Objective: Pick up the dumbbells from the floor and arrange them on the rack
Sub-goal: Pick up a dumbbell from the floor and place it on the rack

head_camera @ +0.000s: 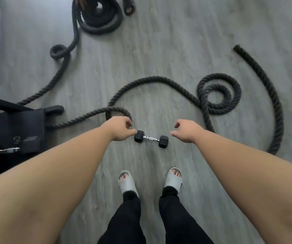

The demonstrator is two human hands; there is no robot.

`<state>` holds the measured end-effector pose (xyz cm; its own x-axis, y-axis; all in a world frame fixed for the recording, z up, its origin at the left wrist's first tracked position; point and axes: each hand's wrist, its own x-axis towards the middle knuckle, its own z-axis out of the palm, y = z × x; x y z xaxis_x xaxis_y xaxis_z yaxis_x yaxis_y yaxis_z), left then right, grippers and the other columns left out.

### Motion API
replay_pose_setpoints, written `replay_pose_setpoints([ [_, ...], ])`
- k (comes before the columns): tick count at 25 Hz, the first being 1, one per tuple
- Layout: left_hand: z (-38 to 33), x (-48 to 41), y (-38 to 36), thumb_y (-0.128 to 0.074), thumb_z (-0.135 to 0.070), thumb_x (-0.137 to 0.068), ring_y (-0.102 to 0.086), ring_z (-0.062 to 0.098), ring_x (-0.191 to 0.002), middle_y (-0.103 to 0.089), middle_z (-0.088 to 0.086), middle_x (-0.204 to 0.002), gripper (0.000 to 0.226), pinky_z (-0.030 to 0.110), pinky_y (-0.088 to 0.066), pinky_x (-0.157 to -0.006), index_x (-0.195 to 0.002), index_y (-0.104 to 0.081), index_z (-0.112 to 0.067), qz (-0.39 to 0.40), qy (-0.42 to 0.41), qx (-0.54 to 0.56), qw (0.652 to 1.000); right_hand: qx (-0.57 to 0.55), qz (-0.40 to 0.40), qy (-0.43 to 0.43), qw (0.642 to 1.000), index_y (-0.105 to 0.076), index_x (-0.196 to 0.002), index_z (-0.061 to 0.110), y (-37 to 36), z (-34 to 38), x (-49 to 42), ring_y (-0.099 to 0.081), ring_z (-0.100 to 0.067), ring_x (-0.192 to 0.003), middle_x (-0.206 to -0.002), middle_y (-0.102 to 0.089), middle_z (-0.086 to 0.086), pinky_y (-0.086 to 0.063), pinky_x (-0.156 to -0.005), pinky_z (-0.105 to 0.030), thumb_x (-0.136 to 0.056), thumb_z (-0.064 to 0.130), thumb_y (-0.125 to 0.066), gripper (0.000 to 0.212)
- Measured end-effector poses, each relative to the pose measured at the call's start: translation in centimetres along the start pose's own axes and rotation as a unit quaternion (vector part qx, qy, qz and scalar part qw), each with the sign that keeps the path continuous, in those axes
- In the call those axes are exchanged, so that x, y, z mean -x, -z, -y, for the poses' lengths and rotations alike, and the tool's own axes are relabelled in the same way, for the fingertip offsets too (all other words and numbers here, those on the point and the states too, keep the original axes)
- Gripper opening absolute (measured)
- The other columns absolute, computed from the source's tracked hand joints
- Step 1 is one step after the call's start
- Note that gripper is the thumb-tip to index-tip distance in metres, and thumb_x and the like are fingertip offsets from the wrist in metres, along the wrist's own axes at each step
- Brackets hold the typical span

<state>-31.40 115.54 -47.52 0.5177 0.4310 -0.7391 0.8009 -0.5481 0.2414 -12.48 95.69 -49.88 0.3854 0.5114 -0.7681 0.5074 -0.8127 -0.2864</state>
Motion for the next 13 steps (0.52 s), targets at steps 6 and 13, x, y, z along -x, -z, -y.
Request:
replay_pose_setpoints([
  [6, 3.5, -14.7, -7.1, -0.069, -0.054, -0.088, -0.063, 0.02, -0.115, -0.07, -0.001, -0.122, 0.053, 0.036, -0.049, -0.103, -0.128, -0.064, -0.02, 0.049, 0.031, 0.027, 0.998, -0.028, 0.034, -0.039, 0.998, -0.054, -0.137, 0.015, -7.2, -1.6, -15.2, -0.056, -0.03, -0.125, -0.137, -0.06, -0.01, -0.047, -0.094, -0.036, -0.095, 0.035, -0.058, 0.047],
  [13, 9.5, -32.4, -19.4, -0.07, -0.057, -0.085, -0.058, 0.025, -0.124, -0.061, 0.004, -0.134, 0.066, 0.033, -0.044, -0.099, -0.138, -0.057, -0.02, 0.049, 0.061, 0.08, 0.994, -0.092, 0.048, -0.113, 0.988, -0.052, -0.138, 0.014, -19.0, -5.4, -32.0, -0.059, -0.029, -0.119, -0.135, -0.059, -0.01, -0.044, -0.082, -0.033, -0.095, 0.036, -0.06, 0.05],
])
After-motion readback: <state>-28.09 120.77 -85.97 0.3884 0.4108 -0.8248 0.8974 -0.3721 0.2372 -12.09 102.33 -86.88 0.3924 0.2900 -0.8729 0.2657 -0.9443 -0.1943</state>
